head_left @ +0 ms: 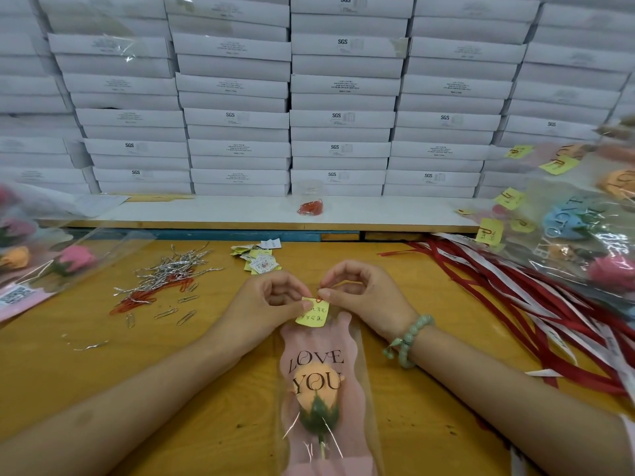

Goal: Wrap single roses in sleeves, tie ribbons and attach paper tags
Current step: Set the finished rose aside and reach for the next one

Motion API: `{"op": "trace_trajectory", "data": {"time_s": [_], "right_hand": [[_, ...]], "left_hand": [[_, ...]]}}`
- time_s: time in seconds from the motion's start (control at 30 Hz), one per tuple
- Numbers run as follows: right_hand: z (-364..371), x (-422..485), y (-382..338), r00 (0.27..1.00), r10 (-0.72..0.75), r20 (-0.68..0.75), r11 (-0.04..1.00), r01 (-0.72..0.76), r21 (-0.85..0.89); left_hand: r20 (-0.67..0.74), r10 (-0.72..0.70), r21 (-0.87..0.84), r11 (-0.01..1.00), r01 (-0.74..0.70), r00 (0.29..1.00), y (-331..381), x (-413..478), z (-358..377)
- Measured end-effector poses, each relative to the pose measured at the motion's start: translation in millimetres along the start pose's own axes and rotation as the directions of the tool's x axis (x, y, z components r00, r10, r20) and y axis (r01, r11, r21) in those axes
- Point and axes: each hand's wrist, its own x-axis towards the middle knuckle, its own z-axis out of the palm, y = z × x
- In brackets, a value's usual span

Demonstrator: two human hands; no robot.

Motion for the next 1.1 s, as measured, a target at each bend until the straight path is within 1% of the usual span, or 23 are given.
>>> {"op": "trace_trajectory", "data": {"time_s": [0.2, 0.33, 0.4, 0.57, 0.8, 0.97, 1.1], "right_hand": [[1.8, -1.3, -3.5, 0.996, -0.084, -0.042, 0.996, 0.082, -0.041], [2.4, -1.4, -4.2, 0.992, -0.098, -0.077, 0.993, 0.092, -0.069], [2.0, -1.3, -4.2, 0.992, -0.095, -0.081, 0.993, 0.089, -0.071], [2.3, -1.5, -4.2, 0.998, -0.055, -0.036, 0.996, 0.052, -0.069], [1.6, -0.4, -4.0, 1.0, -0.008, -0.024, 1.0, 0.008, 0.007], [2.6, -1.5, -4.6, 1.0, -0.005, -0.008, 1.0, 0.005, 0.0], [3.5, -2.8, -4.9, 1.0, -0.004, 0.025, 0.998, 0.005, -0.055]], "left_hand": [[-0.013, -0.033, -0.01, 0.999, 0.033, 0.999, -1.0, 0.0, -0.4], [-0.003, -0.033, -0.015, 0.999, 0.033, 0.999, -0.9, -0.7, -0.8], [0.006, -0.032, -0.021, 0.999, 0.032, 0.999, 0.1, -0.9, -1.0], [0.01, -0.018, -0.013, 1.0, 0.018, 1.0, 0.3, -0.3, -0.7], [0.002, -0.011, -0.017, 1.0, 0.011, 1.0, -1.0, -0.5, -1.5], [0.001, 0.001, -0.034, 0.999, -0.001, 1.0, -0.3, -1.3, -1.3], [0.0, 0.008, -0.045, 0.999, -0.008, 1.0, -0.4, -1.7, -2.5]]}}
